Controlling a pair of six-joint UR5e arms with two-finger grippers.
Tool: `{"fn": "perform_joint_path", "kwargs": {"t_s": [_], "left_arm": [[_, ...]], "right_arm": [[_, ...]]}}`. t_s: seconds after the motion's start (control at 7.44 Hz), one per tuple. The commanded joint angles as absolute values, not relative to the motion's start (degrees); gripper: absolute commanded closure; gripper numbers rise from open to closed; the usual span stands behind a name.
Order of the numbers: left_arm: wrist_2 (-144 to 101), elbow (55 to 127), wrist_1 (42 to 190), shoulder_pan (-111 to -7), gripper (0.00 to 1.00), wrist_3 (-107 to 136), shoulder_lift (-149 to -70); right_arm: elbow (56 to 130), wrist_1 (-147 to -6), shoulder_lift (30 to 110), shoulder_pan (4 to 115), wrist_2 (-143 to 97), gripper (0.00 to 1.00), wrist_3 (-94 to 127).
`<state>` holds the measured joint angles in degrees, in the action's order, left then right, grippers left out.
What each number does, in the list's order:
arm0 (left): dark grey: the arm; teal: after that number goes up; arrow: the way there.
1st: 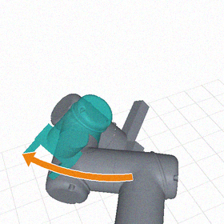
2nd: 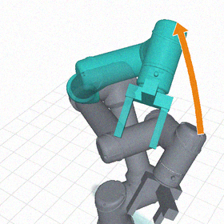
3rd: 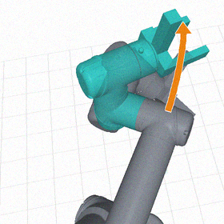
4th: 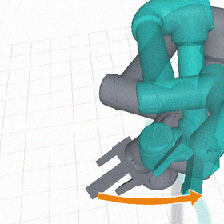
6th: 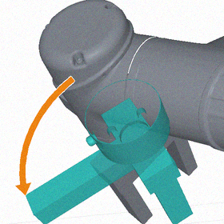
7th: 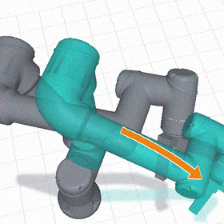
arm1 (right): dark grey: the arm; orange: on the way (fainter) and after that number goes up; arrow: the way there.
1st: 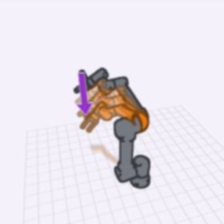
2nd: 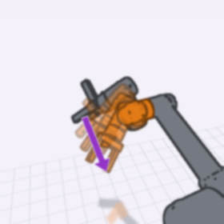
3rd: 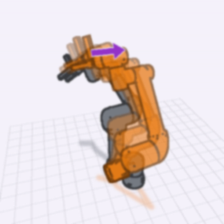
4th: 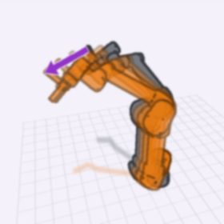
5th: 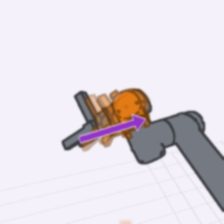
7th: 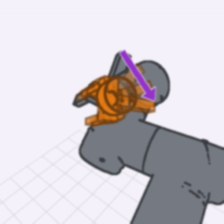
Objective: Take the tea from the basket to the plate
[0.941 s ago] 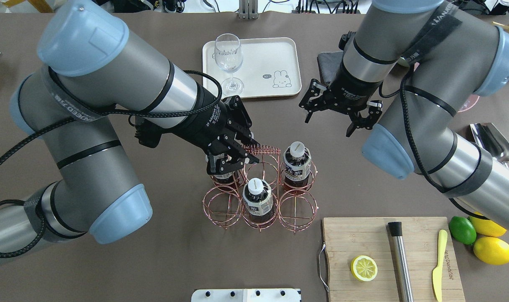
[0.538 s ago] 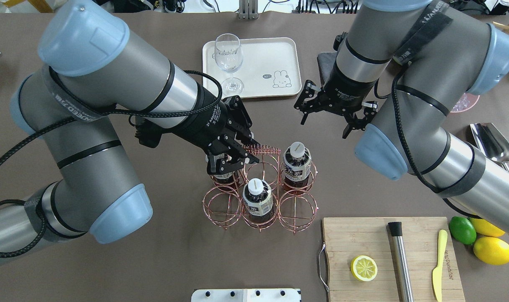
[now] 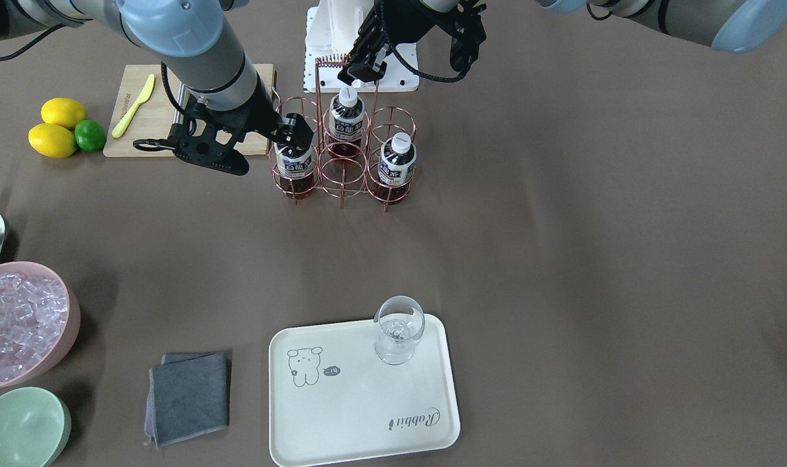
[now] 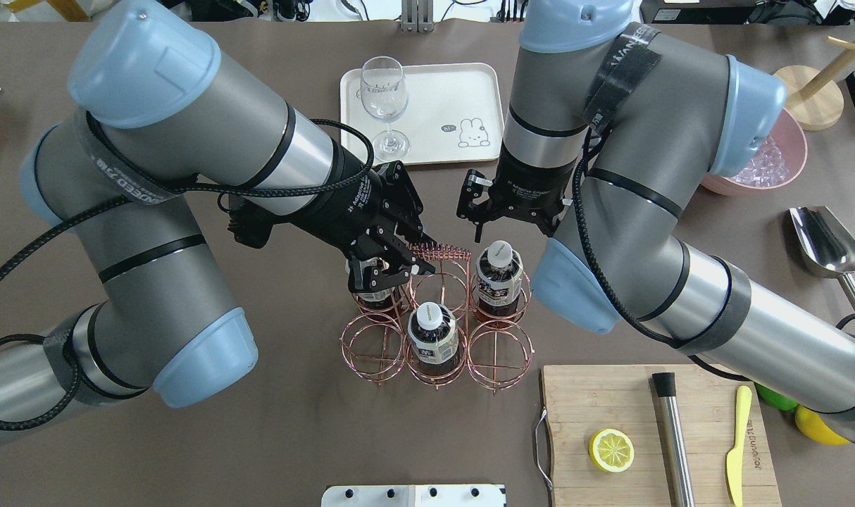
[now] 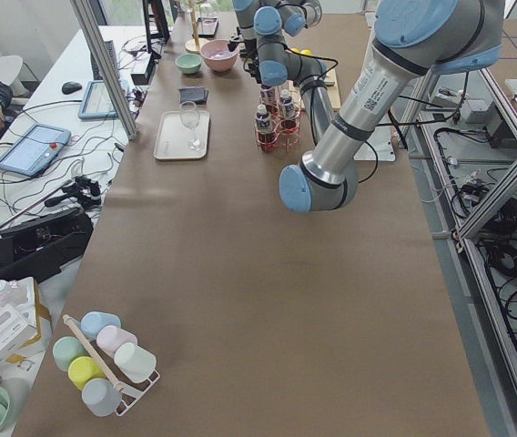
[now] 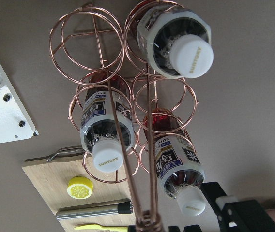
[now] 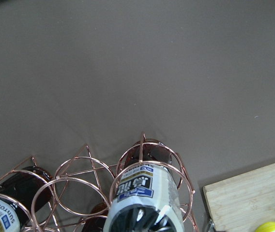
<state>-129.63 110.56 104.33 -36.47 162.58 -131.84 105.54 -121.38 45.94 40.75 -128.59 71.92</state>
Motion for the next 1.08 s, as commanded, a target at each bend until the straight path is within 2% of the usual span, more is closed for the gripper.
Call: {"fn": "perform_joint_path", "kwargs": {"t_s": [0.0,0.13,0.54,0.67,0.81,0.94], "left_arm": [[-129.6,110.4,104.4,-36.5,1.00,162.6,-131.8],[-129.6,110.3,104.4,-36.5,1.00,162.5,-131.8],[-129.6,110.0,105.0,-36.5,1.00,162.5,-131.7],[-129.6,110.0,104.9,-36.5,1.00,162.5,-131.7],[-129.6,110.0,105.0,-36.5,1.00,162.5,-131.7],[-129.6,110.0,105.0,-36.5,1.00,162.5,-131.7]], "right_arm": [[105.6,-121.9,45.7,40.1,-128.6,0.37,72.1],[105.6,-121.9,45.6,40.1,-128.8,0.41,72.2],[105.5,-121.9,45.4,39.3,-128.8,0.41,72.3],[105.4,-121.9,45.4,39.2,-128.6,0.53,72.3],[105.5,-121.9,45.3,39.2,-128.5,0.72,72.3],[105.5,-121.9,45.4,39.2,-128.5,0.99,72.3]]}}
